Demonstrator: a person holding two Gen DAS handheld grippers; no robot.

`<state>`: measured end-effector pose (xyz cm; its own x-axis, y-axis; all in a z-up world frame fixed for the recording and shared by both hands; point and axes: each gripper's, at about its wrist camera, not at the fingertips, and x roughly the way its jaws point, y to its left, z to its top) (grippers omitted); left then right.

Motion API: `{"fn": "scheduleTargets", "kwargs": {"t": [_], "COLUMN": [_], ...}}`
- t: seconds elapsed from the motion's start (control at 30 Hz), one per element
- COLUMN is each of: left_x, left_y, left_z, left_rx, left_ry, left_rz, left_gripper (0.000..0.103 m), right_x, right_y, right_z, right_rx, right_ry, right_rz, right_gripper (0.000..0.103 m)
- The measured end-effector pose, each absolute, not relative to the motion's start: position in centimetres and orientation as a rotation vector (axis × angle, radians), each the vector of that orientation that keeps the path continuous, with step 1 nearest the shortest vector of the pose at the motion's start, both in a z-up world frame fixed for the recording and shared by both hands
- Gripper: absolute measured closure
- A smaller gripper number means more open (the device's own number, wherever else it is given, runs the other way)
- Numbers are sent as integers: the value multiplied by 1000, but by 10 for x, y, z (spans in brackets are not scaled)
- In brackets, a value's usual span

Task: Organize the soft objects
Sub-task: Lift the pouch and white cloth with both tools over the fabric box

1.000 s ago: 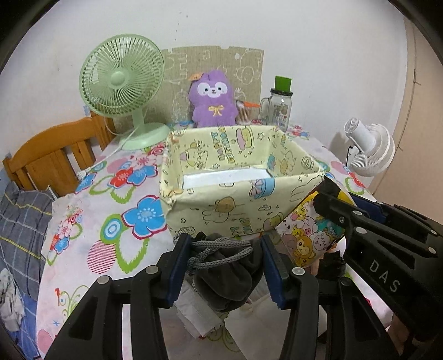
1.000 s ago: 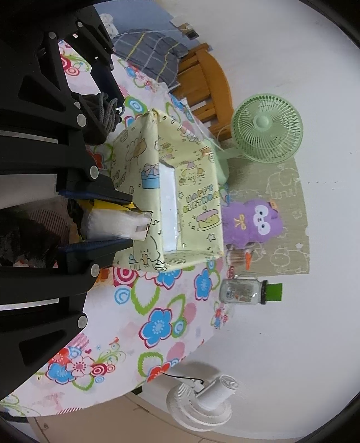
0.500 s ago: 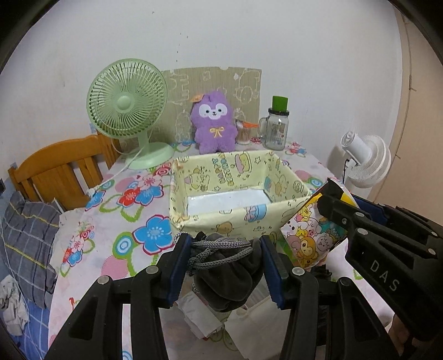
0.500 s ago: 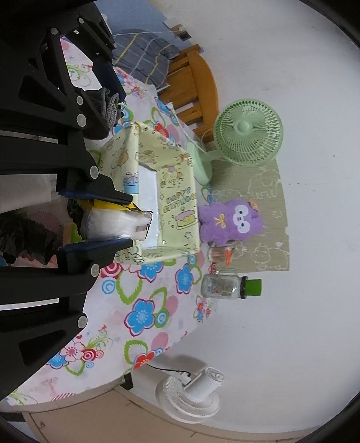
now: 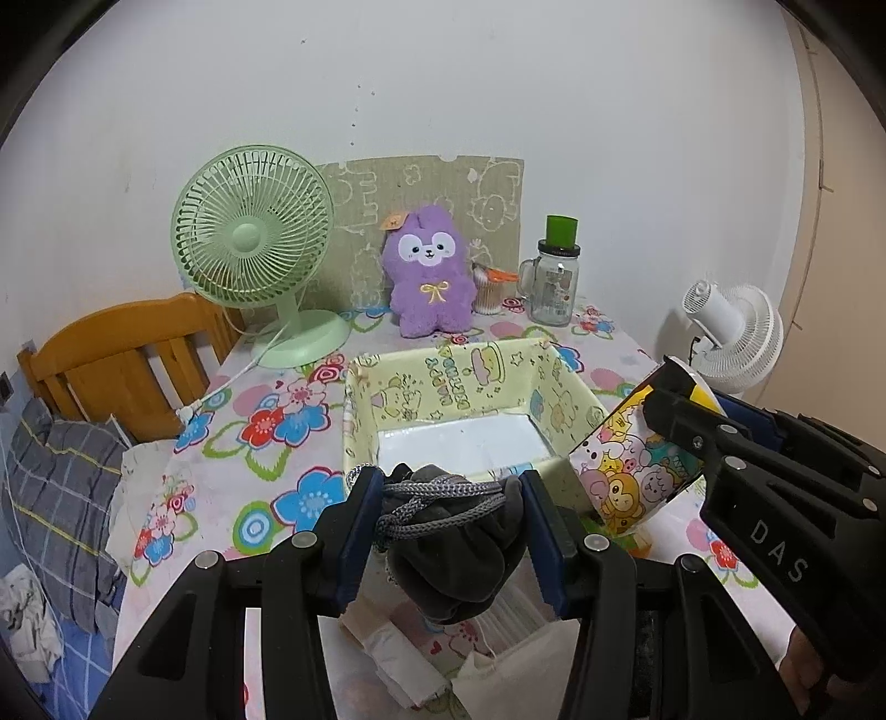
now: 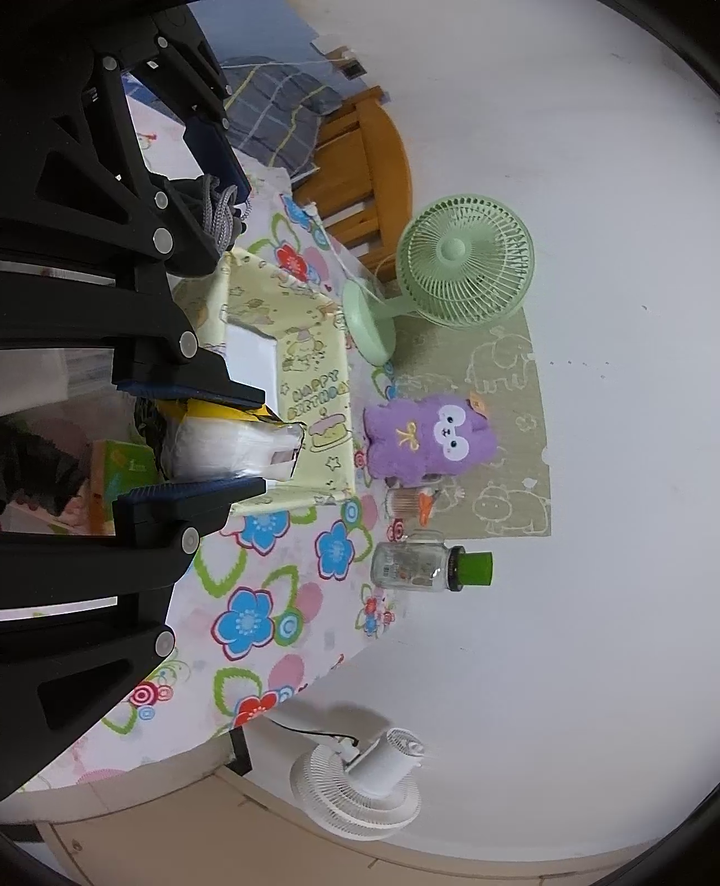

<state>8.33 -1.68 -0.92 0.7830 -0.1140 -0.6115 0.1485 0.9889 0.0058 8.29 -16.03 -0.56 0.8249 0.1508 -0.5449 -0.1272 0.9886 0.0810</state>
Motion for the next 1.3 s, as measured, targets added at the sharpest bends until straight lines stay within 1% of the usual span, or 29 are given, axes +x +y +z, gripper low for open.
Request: {"fn": "scheduleTargets", "kwargs": {"t": [0.6,1.3], "left_x": [137,216], "left_y": [-13,-2], "left_z": [-1,-34], "left_rx": [53,21], "left_ry": [668,760], "left_rz": [-129,-107], "left_gripper": [52,52], "right_x": [138,221], "right_y": [-159,-144], "right_z": [8,-24], "right_rx": [46,29], "right_ry": [586,672], "right_rz": [151,162], "right_gripper": [77,77]}}
